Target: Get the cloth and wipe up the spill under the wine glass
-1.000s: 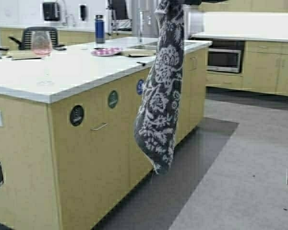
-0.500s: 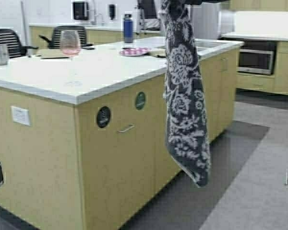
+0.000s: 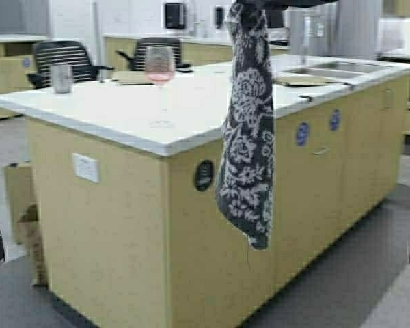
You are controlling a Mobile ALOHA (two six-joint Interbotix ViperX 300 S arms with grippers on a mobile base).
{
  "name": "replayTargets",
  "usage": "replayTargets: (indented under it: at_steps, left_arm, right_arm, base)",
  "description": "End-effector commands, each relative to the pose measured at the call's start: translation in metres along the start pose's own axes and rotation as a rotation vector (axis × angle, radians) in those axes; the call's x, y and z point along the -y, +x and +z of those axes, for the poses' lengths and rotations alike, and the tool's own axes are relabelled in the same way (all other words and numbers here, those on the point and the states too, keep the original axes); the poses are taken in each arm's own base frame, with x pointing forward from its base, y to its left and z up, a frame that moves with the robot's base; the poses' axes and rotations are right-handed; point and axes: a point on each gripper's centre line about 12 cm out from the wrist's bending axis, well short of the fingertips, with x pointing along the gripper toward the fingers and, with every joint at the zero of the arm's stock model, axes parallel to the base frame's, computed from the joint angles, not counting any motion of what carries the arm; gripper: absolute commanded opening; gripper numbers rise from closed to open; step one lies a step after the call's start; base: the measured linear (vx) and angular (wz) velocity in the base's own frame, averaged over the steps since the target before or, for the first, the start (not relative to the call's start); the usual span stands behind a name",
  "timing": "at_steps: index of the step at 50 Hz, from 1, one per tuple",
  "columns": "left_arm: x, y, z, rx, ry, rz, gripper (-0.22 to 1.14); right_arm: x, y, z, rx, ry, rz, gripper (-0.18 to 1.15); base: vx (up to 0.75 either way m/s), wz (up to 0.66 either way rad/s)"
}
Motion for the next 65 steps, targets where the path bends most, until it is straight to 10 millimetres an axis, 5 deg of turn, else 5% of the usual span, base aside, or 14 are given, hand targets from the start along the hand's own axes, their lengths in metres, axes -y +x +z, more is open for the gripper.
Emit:
replayTargets:
  at_steps: [1,19,43,65]
  left_arm:
    - [0.006,0.007,-0.001,-0.008,0.008,-0.026,0.03]
    - [0.031,0.036,-0.044,-0.154,0.111,-0.182,0.03]
    - [0.068,0.084,-0.097,-0.188,0.062,-0.297,0.03]
    - [0.078,0.087,-0.160,-0.218,0.032,-0.351,0.03]
  right_arm:
    - [-0.001,0.001,0.011,0.043,0.006,0.005,0.06]
    - [-0.001,-0.013,-0.016,-0.003,0.010,0.004,0.06]
    - [0.009,0.000,0.000,0.083,0.011,-0.019,0.06]
    - [0.023,-0.003,0.000,0.086,0.012,-0.059,0.06]
  base:
    - [0.17,0.26]
    - [0.17,0.23]
    - [0.20,-0.06]
    - [0.21,-0.07]
